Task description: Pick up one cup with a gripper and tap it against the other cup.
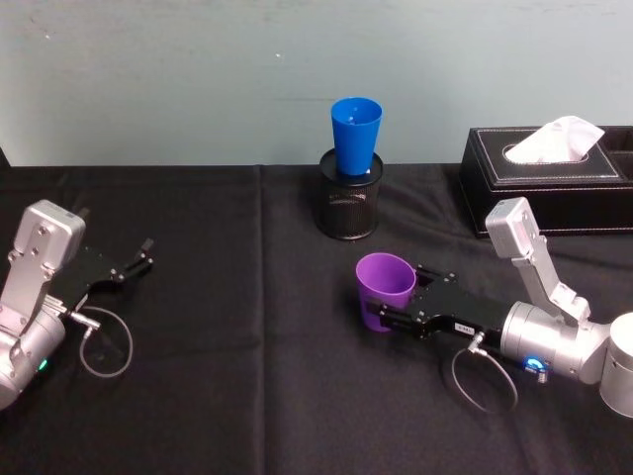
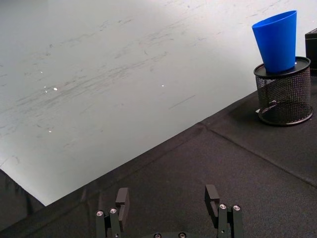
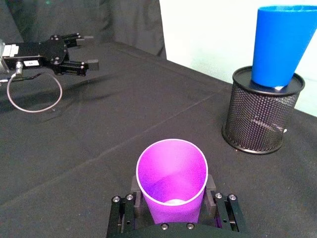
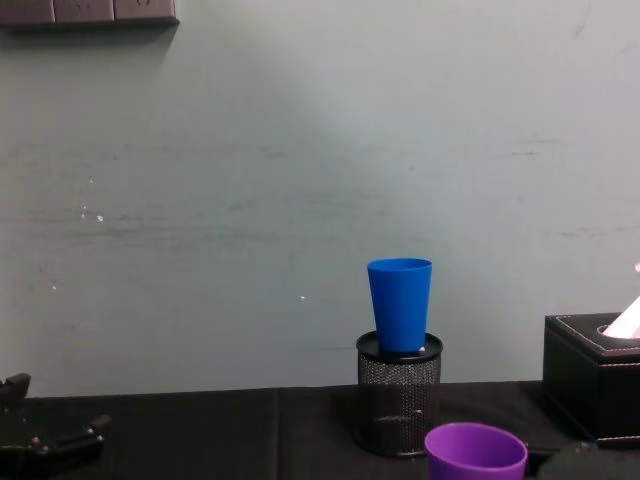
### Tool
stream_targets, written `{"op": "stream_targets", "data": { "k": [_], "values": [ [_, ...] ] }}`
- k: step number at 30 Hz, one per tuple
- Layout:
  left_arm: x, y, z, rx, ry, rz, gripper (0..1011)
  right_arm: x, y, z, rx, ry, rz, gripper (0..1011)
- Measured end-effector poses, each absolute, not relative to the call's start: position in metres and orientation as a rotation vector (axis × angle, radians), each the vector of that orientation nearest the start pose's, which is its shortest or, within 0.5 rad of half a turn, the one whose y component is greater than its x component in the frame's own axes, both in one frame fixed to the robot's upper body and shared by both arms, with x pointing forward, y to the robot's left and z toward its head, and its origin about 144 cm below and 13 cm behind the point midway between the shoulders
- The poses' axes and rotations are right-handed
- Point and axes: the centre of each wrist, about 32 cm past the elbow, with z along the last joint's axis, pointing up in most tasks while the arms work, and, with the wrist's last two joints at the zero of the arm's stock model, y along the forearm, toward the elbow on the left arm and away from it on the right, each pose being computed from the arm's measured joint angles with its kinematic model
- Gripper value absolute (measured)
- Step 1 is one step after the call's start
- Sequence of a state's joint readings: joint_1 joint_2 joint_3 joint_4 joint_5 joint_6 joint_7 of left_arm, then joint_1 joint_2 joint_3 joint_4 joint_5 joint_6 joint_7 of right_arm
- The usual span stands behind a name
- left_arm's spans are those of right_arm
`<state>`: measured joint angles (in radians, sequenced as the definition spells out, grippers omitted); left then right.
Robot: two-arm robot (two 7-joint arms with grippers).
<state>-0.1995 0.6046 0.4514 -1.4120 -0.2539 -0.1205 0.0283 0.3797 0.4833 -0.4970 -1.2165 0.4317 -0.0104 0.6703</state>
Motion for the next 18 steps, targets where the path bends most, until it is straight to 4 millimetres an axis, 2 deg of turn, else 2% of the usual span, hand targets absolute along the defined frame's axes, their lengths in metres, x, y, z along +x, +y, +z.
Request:
{"op": "stream_targets", "data": {
  "k": [6, 18],
  "values": [
    [0.489, 0.31, 1.14, 0.304, -0.285, 1.248, 1000, 0.543, -0.288, 1.154, -0.218, 0.018, -0.647, 726],
    [0.489, 0.31, 1.14, 0.304, -0.285, 1.248, 1000, 0.541, -0.28, 1.201, -0.181, -0.016, -0.639, 726]
  ]
}}
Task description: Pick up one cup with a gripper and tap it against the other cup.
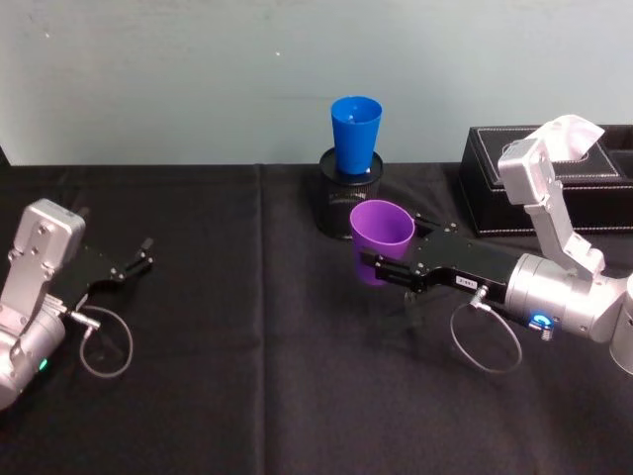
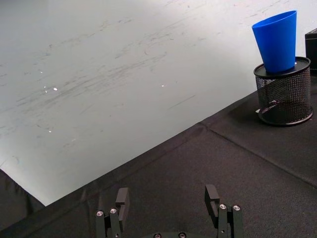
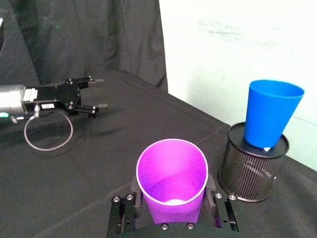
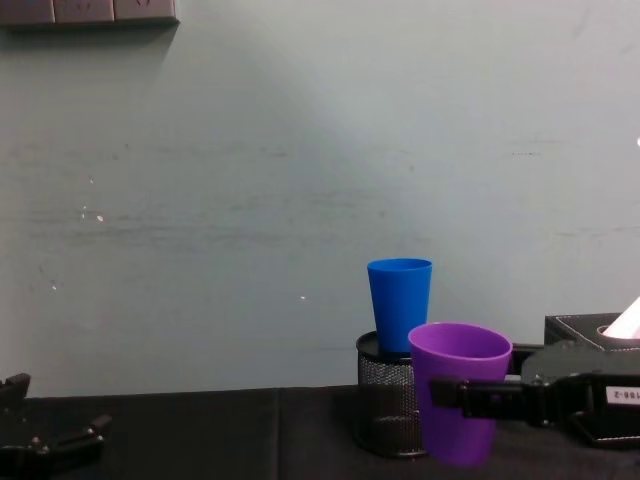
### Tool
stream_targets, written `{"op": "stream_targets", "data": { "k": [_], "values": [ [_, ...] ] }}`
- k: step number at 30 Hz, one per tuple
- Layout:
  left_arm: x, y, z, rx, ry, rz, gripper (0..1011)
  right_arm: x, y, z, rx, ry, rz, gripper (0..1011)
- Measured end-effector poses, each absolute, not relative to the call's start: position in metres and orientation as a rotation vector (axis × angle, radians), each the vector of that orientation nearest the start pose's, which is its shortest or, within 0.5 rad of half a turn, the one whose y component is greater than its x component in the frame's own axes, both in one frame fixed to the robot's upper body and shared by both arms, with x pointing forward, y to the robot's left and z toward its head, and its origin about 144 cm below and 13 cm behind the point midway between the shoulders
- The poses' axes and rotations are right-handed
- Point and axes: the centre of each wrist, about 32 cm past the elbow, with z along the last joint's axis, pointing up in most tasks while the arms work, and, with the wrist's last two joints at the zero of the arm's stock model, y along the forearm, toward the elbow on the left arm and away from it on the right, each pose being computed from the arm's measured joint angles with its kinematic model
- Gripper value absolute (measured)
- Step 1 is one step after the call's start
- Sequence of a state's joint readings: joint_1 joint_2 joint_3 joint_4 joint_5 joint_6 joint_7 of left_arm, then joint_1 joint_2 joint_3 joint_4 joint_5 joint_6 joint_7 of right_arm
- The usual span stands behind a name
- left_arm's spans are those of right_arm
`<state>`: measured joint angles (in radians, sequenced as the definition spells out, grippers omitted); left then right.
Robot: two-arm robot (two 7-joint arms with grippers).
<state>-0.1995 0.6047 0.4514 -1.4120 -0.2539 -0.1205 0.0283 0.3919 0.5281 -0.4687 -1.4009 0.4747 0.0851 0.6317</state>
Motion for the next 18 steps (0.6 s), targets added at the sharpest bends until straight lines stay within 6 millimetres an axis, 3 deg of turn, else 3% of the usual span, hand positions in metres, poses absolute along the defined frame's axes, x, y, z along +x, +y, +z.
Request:
{"op": "stream_targets", "data": {
  "k": [18],
  "values": [
    [0.4886, 0.3097, 1.1398, 0.304, -0.285, 1.248, 1000, 0.542, -0.2779, 1.2048, -0.173, 0.012, -0.642, 726]
  ]
}}
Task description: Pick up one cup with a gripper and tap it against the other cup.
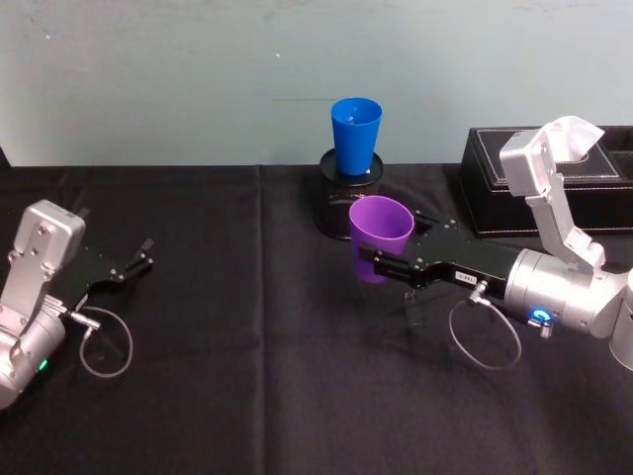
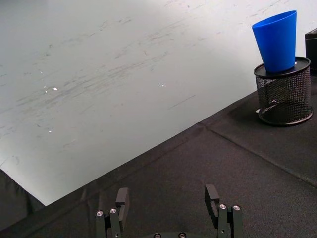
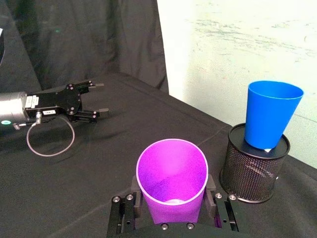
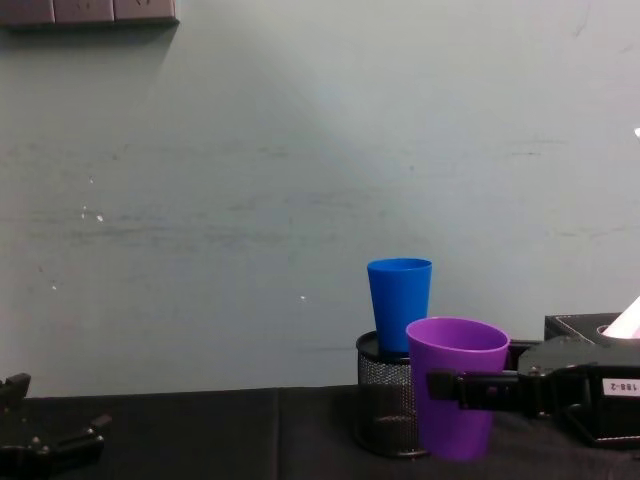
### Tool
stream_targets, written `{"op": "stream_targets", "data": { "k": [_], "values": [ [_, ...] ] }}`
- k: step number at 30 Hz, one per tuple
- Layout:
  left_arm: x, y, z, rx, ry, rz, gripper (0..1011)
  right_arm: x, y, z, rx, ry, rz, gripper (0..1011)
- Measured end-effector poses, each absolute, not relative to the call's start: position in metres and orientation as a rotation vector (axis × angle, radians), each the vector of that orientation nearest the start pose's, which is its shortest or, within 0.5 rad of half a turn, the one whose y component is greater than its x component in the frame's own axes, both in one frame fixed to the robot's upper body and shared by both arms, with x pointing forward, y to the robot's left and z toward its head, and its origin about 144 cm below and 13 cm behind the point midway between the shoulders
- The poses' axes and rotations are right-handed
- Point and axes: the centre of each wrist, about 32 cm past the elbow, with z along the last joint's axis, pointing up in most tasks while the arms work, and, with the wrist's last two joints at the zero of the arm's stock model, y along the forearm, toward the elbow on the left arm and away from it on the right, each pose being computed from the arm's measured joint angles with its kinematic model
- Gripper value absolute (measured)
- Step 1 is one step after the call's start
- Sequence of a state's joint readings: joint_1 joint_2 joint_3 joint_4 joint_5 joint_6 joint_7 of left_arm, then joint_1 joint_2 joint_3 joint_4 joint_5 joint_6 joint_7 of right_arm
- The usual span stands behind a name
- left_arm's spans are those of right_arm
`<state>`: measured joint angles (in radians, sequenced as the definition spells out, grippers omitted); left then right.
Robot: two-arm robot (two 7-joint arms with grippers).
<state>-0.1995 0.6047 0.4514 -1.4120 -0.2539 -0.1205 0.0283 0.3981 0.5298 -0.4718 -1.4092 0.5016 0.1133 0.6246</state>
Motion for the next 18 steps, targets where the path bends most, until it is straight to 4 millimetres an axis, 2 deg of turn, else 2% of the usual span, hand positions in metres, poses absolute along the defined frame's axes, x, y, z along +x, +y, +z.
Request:
{"op": "stream_targets", "data": {
  "k": [18],
  "values": [
    [0.4886, 0.3097, 1.1398, 0.305, -0.285, 1.248, 1000, 0.5418, -0.2781, 1.2042, -0.175, 0.01, -0.641, 726]
  ]
}}
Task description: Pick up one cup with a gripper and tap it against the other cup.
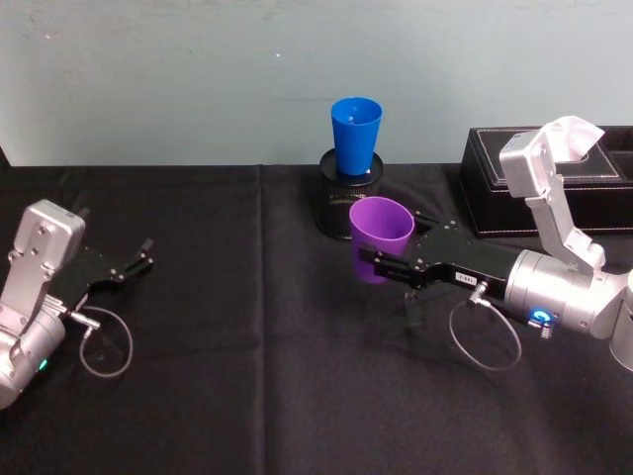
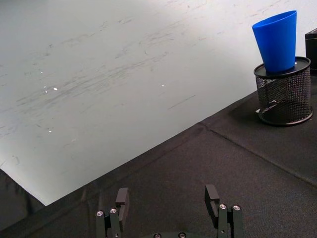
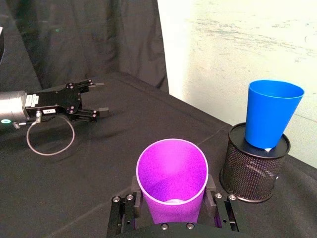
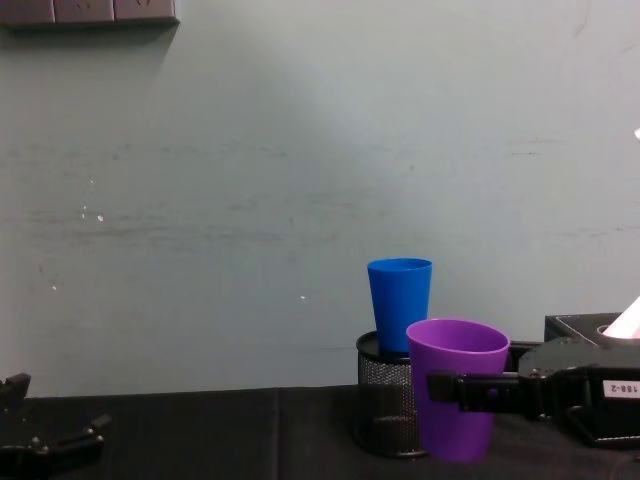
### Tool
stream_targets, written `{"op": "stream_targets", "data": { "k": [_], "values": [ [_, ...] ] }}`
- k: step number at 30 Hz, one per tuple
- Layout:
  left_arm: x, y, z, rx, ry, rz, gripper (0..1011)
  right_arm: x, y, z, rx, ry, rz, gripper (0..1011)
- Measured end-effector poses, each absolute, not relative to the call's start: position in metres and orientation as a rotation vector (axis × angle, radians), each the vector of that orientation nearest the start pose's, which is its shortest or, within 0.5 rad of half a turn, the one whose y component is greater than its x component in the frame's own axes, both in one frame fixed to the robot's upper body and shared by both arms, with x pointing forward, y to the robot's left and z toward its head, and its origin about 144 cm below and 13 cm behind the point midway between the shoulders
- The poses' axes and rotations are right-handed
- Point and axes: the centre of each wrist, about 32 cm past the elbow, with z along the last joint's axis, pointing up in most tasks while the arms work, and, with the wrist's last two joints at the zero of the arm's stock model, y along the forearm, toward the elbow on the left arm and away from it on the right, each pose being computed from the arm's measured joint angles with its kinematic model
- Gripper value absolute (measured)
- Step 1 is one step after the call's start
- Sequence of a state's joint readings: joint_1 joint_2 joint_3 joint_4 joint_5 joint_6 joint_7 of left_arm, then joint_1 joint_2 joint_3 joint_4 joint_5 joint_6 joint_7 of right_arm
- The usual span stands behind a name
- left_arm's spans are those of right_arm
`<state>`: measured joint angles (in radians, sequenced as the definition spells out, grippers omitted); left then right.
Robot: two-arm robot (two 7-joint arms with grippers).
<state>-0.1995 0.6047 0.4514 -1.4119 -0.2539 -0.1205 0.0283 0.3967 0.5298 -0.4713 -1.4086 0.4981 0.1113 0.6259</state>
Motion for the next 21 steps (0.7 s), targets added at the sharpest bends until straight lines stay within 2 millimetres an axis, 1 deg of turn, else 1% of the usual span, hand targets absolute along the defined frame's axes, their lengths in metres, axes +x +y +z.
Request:
{"op": "stream_targets", "data": {
  "k": [21],
  "values": [
    [0.4886, 0.3097, 1.1398, 0.304, -0.285, 1.248, 1000, 0.5417, -0.2781, 1.2042, -0.176, 0.009, -0.64, 726]
  ]
}}
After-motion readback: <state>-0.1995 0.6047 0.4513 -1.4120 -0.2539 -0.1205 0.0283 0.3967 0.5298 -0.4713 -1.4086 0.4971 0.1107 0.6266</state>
